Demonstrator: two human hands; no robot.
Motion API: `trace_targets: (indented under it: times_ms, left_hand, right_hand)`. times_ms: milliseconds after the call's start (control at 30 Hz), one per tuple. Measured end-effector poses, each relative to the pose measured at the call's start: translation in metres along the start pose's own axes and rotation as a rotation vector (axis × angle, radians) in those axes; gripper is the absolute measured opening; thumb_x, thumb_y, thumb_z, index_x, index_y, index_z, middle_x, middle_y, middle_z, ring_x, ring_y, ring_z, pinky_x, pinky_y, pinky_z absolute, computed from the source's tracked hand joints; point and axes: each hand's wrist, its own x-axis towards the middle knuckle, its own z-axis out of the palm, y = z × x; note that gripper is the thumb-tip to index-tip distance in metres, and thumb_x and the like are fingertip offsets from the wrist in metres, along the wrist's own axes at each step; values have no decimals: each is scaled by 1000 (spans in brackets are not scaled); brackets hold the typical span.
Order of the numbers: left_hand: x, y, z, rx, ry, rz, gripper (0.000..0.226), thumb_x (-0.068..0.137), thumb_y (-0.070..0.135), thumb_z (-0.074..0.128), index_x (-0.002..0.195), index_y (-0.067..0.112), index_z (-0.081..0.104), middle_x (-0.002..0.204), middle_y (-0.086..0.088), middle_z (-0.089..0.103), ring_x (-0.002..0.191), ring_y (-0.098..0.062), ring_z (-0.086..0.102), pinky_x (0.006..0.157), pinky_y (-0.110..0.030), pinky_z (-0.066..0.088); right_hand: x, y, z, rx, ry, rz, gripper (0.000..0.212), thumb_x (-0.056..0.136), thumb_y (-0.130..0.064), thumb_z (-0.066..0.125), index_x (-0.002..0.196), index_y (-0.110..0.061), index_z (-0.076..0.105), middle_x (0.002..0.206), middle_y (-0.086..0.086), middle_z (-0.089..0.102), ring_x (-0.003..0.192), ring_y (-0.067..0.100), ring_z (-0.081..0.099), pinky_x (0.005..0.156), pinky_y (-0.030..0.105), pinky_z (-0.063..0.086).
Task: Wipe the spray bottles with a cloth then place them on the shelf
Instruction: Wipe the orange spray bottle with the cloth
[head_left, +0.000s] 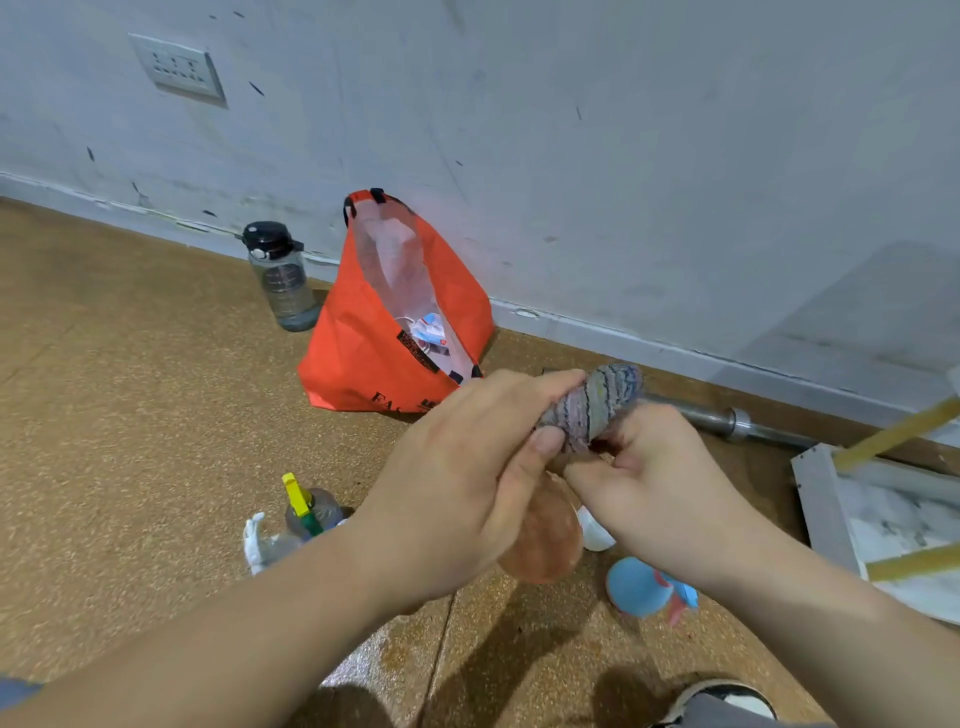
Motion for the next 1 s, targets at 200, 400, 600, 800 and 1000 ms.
trace_targets:
  times_ms: [200,400,600,800,1000]
  left_hand:
    - [-16,-29,6,-175,52,-378,29,108,44,34,89,29,50,74,9,55,69,-9,52,66,-35,44]
    - [-12,-31,-7,-245,174,-576,39,112,33,40,79,15,51,66,10,49,64,-11,45,62,-38,38]
    - [0,20,-17,-24,-36,-93,33,110,29,41,130,17,64,116,21,66,111,5,60,94,-15,44]
    - [0,11,8,-269,2,-281,21,106,35,45,106,24,64,92,15,61,89,-10,60,79,-35,49]
    - [8,14,11,-392,144,-575,28,93,30,52,71,14,49,61,9,50,63,-11,45,59,-34,42]
  right_hand:
    - [2,-4,-11,42,73,55,23,98,-5,66,99,-22,82,93,-11,80,93,9,74,87,30,58]
    - [-4,10,-9,-164,14,80,13,97,-23,65,91,-24,76,80,-2,72,71,17,70,69,46,58]
    - [-1,11,3,-163,19,109,23,83,-34,52,81,-17,67,73,3,70,67,28,69,64,49,58]
    - [0,14,13,-198,52,87,25,81,-32,53,70,-11,63,62,7,64,60,29,62,57,47,53]
    - [-2,15,19,-310,2,8,27,83,-24,57,60,-16,45,57,0,48,59,20,45,56,39,42]
